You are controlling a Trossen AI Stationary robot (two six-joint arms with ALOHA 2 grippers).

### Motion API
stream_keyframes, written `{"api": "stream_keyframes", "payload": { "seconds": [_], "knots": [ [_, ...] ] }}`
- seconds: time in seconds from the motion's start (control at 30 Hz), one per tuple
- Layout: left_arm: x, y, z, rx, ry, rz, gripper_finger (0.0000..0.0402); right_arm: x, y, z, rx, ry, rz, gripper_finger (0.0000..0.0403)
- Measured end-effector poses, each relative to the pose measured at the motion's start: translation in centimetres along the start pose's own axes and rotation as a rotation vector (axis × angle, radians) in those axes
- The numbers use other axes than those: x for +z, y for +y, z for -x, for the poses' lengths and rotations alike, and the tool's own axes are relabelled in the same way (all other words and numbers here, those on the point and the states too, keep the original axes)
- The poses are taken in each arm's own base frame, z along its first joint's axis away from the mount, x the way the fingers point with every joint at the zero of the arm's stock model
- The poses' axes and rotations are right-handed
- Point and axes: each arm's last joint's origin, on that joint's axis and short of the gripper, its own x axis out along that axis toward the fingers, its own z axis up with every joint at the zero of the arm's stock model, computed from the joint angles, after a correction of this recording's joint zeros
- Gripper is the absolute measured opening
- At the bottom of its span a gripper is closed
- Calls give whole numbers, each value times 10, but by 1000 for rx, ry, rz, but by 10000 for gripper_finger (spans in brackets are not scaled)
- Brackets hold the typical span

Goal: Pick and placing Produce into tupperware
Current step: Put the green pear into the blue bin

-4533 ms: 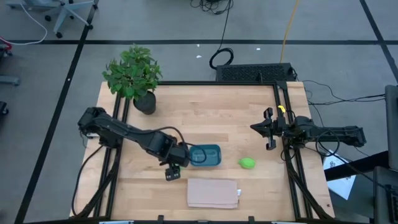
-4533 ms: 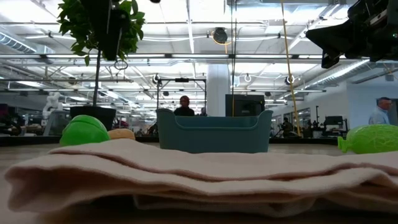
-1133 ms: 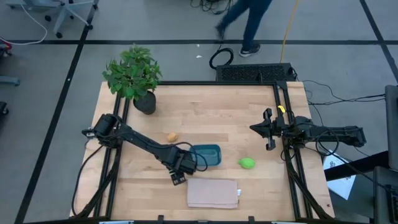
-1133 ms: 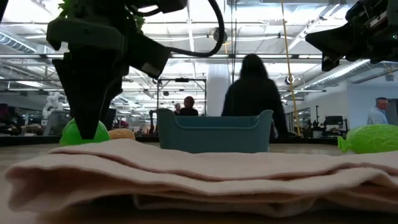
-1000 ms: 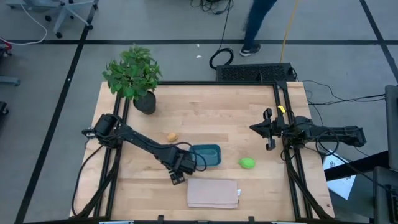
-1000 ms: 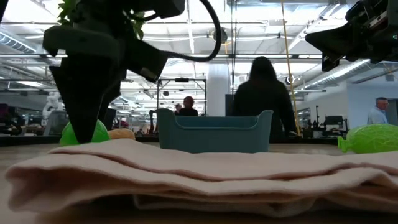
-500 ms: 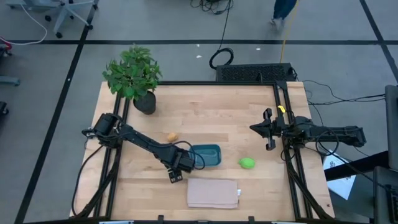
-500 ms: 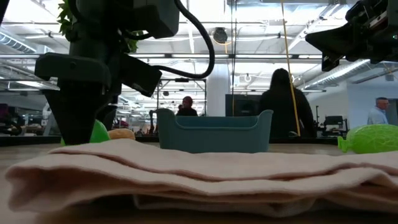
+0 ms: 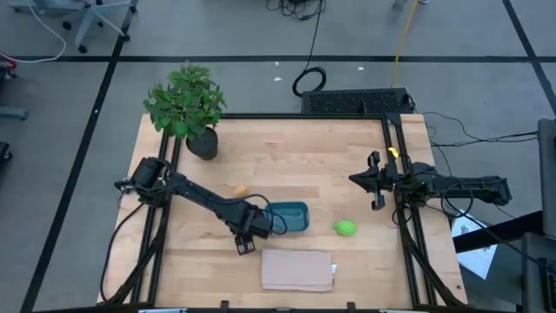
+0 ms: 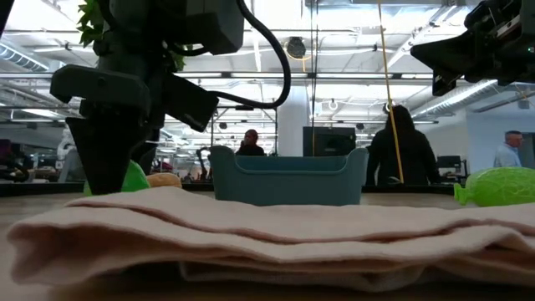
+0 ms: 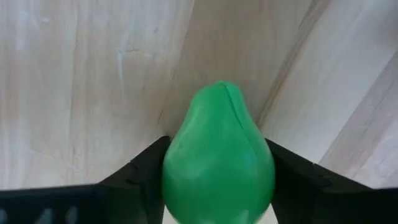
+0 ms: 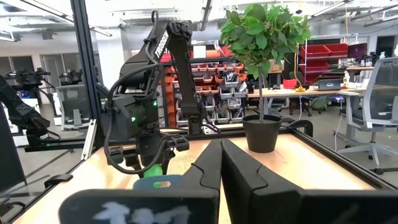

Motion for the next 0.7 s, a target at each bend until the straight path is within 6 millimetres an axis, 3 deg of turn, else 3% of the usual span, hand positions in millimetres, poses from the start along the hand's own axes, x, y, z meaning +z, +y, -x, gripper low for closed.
{"api": "stream_keyframes", "payload": {
  "seconds": [0.13, 0.3, 0.4, 0.7],
  "knots": [
    [1, 0, 4, 10, 19, -17, 207, 0, 0, 0, 0, 0, 0, 0],
    [7, -5, 18, 4, -13, -60, 256, 0, 0, 0, 0, 0, 0, 0],
    [11, -8, 30, 17, -27, -86, 264, 0, 0, 0, 0, 0, 0, 0],
    [20, -10, 71, 57, -46, -108, 214, 0, 0, 0, 0, 1, 0, 0]
  ]
}}
